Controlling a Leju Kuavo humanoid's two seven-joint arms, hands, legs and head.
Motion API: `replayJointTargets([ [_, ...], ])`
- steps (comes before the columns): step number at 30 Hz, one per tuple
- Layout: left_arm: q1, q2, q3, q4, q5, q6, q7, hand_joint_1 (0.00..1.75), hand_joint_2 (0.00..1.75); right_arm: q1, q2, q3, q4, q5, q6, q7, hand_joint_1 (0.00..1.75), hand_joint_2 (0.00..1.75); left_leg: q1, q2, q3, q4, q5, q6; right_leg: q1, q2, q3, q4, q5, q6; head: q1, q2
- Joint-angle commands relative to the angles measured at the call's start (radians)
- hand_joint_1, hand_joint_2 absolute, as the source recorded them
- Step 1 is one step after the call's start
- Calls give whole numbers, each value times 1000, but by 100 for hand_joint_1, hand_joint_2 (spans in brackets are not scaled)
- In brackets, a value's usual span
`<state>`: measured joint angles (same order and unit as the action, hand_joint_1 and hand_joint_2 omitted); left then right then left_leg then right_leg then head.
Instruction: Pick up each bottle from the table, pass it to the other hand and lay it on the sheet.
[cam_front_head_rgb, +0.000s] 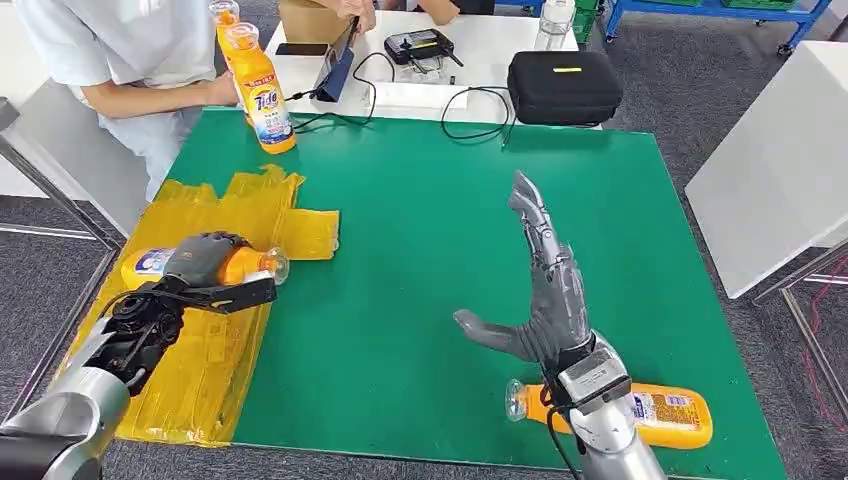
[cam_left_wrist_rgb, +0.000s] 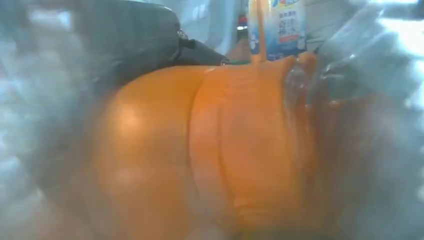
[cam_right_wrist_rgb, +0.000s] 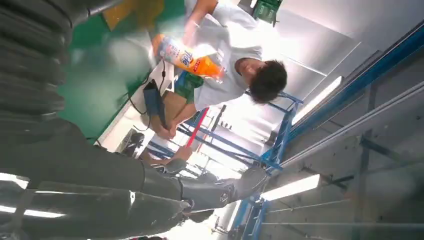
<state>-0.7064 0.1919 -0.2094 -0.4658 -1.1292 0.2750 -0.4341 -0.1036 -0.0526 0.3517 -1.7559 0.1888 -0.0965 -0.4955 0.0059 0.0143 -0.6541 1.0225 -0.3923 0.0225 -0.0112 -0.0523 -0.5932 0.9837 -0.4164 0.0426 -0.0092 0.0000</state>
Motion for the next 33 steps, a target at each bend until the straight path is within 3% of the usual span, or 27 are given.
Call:
replayJointTargets([
  [1,-29,-18,9,74,14,-59,-39,70,175,-44,5,9,72,-24,3,-2,0,175,0,0,3,-1,-1,-1,0,4,3,-1,-1,-1,0,0],
  [4,-36,0,-17,83,16,-123,-62,72,175,-53,-1,-2,80,-40,7,-7,0,175,0,1,4,-1,-1,-1,0,4,3,-1,-1,-1,0,0],
  [9,-94,34,-92,109,3,-282,-86,5,175,-68,1,0,102,-48,12,-17,0,175,1,1,3,0,-1,-1,0,4,3,-1,0,-1,0,0],
  [11,-117,44,-125,121,-5,-335,-79,0,175,-67,1,0,108,-51,12,-19,0,175,1,1,4,0,-1,-1,1,6,4,0,0,-2,1,0],
  [19,-199,77,-243,162,-33,-537,-81,0,175,-83,7,-7,143,-54,12,-42,0,175,1,0,2,0,0,-1,1,3,2,0,0,-1,0,0],
  [33,-200,88,-283,160,-11,-549,-80,0,175,-91,15,-8,161,-58,10,-46,0,175,1,1,4,0,-1,-1,0,5,3,1,-1,-1,0,0],
])
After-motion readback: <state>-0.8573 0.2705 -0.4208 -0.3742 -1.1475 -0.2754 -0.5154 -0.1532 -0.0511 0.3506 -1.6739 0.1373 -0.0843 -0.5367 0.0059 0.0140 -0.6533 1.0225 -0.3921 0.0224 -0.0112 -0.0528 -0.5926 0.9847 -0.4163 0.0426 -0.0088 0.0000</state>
